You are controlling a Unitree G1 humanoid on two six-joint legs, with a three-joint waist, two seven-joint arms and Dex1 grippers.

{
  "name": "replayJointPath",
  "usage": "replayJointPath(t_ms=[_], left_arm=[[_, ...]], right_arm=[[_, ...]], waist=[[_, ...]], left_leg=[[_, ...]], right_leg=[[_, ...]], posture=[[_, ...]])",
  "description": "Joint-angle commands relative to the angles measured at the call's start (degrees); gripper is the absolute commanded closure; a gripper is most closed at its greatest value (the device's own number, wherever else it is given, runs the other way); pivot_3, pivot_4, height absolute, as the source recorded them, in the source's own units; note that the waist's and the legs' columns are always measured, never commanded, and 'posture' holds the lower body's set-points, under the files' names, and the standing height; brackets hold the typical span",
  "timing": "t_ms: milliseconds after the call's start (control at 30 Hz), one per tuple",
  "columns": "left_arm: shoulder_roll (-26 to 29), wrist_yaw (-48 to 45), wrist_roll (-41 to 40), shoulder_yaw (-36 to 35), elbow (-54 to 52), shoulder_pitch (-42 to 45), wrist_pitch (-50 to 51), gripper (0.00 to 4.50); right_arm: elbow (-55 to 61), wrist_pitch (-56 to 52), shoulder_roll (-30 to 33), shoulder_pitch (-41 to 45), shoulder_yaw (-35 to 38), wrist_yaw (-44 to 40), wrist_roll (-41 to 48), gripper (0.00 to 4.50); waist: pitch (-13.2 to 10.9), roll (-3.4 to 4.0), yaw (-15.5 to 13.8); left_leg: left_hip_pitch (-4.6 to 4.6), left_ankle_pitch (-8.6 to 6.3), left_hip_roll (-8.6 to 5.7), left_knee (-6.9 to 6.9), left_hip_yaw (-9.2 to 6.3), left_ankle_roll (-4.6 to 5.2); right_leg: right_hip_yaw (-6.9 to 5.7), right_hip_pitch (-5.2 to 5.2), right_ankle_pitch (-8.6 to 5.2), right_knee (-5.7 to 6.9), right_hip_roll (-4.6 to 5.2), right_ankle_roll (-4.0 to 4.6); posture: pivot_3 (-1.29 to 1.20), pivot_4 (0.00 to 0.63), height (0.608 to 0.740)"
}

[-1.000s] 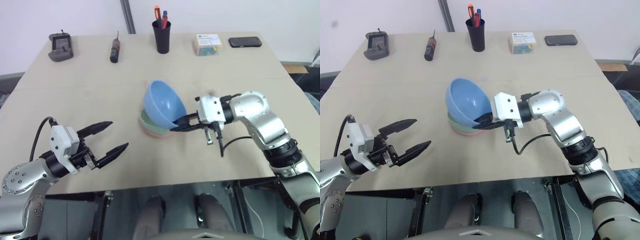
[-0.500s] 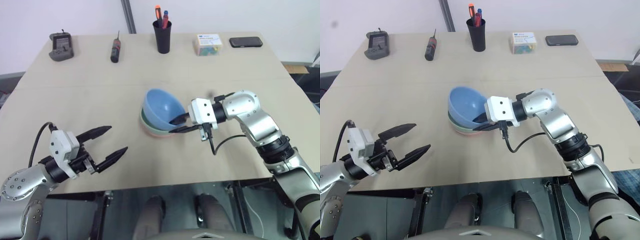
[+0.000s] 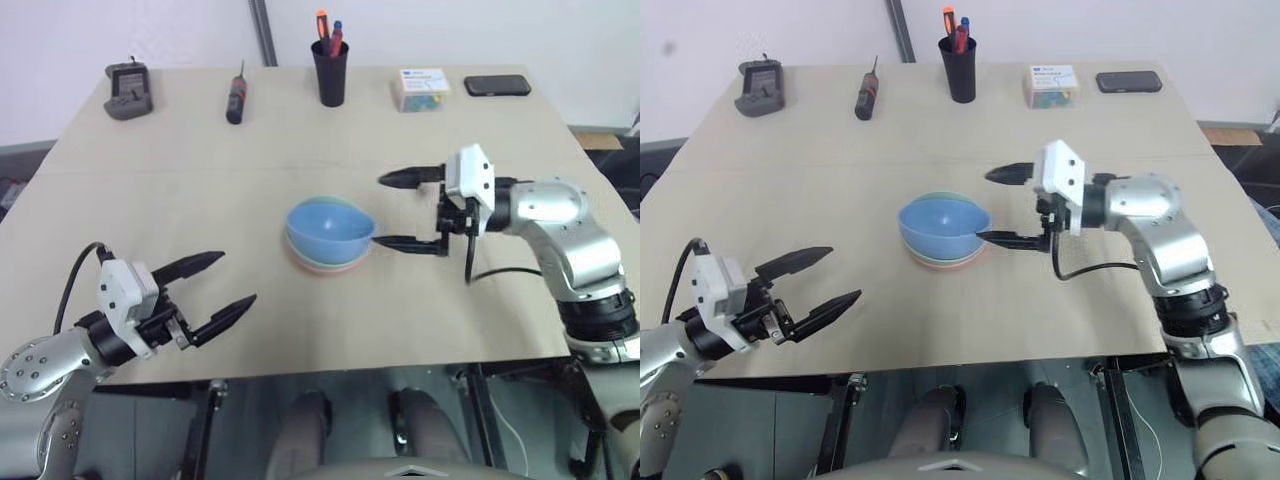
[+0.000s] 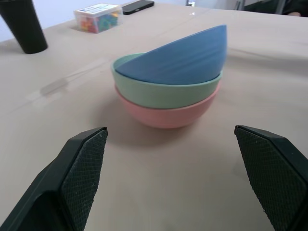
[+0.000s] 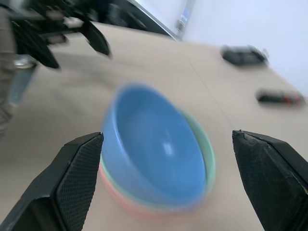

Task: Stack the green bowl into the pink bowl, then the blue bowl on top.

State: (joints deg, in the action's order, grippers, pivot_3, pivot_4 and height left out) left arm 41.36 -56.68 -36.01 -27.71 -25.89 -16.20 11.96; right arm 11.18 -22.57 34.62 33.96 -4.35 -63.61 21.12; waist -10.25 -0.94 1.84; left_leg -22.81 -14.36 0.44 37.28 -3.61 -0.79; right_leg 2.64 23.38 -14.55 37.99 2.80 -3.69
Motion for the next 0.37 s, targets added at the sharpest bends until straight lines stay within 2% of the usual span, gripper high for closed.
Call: replayJointPath(t_ms=[33, 233, 367], left_arm=[[1.7, 2.1, 1.3, -1.8, 0.7, 1.3, 1.1, 0.0], [5.0, 1.1, 1.8, -3.4, 1.5, 0.7, 3.7, 0.0], [6.4, -1.4, 0.8, -4.5, 3.1, 1.0, 4.0, 0.0]], right_arm=[[5.3, -1.0, 3.8, -5.4, 6.9, 3.3, 1.3, 0.01], [11.7, -4.7, 12.5, -21.2, 18.0, 0.9, 6.5, 0.01], [13.4, -5.2, 14.2, -24.5, 20.6, 1.3, 9.0, 0.01]], waist=[[0.0, 0.0, 0.0], [0.0, 0.0, 0.0], [0.0, -0.01, 0.4]], left_leg=[[0.0, 0.0, 0.0, 0.0, -0.02, 0.0], [-0.02, -0.01, -0.01, 0.0, 0.01, 0.01], [0.07, -0.01, 0.05, 0.01, 0.15, 0.02]], right_leg=[[-0.01, 0.0, 0.0, 0.0, -0.01, 0.0], [0.01, -0.03, -0.01, -0.06, -0.02, -0.01], [0.11, -0.03, -0.01, -0.01, -0.06, -0.02]], posture=[[0.0, 0.15, 0.74], [0.0, 0.15, 0.74], [0.0, 0.15, 0.74]])
